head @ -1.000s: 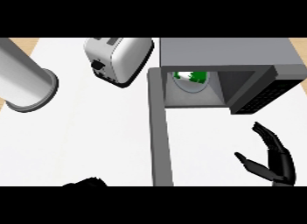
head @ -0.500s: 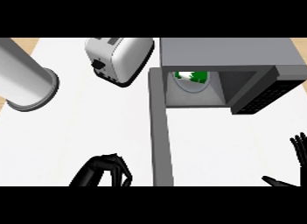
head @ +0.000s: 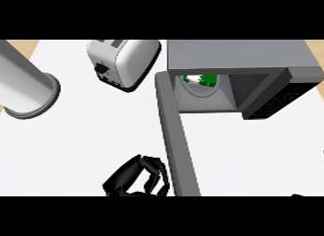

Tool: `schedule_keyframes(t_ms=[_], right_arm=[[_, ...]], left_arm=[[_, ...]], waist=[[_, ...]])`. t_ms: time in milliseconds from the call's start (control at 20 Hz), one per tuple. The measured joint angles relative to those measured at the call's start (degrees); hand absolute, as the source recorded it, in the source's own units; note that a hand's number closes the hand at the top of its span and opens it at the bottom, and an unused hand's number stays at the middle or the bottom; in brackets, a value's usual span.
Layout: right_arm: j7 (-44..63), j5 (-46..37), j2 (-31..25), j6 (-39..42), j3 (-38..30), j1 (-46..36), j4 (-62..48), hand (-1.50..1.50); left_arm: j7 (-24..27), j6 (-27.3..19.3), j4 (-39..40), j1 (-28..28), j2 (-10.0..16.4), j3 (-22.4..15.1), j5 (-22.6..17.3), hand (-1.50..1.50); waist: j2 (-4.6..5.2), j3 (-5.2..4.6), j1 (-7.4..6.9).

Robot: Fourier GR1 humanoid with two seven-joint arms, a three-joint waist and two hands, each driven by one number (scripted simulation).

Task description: Pick up the milk, place it into the microwave and close the microwave

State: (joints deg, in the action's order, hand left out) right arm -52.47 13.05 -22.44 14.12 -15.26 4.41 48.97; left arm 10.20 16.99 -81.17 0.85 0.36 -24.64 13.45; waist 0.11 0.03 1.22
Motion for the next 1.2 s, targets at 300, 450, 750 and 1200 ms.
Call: schedule_keyframes(t_ms=[300, 450, 750, 1200], right_arm=[[0.7, 1.2, -1.6, 1.6, 0.0, 0.9, 1.5, -1.50], [1.3, 2.0, -2.5, 2.5, 0.2, 1.0, 3.4, -1.50], [2.1, 2.7, -2.5, 3.9, 2.2, 1.1, 7.4, -1.50], [5.3, 4.9, -2.7, 5.0, 4.7, 0.5, 14.9, -1.50]], left_arm=[[-1.9, -2.9, 10.8, -8.9, -0.2, -8.9, -2.2, 1.50], [0.0, -8.5, 15.1, -12.4, -0.1, -15.3, -5.2, 1.50], [3.3, -19.7, 19.4, -18.4, 0.7, -24.8, -14.7, 1.50], [4.0, -31.9, 20.3, -27.0, 0.5, -33.2, -27.0, 1.50]], waist=[[0.00, -0.03, 0.28], [0.03, -0.06, 0.56], [0.26, -0.11, 1.62], [0.74, -0.25, 5.20]])
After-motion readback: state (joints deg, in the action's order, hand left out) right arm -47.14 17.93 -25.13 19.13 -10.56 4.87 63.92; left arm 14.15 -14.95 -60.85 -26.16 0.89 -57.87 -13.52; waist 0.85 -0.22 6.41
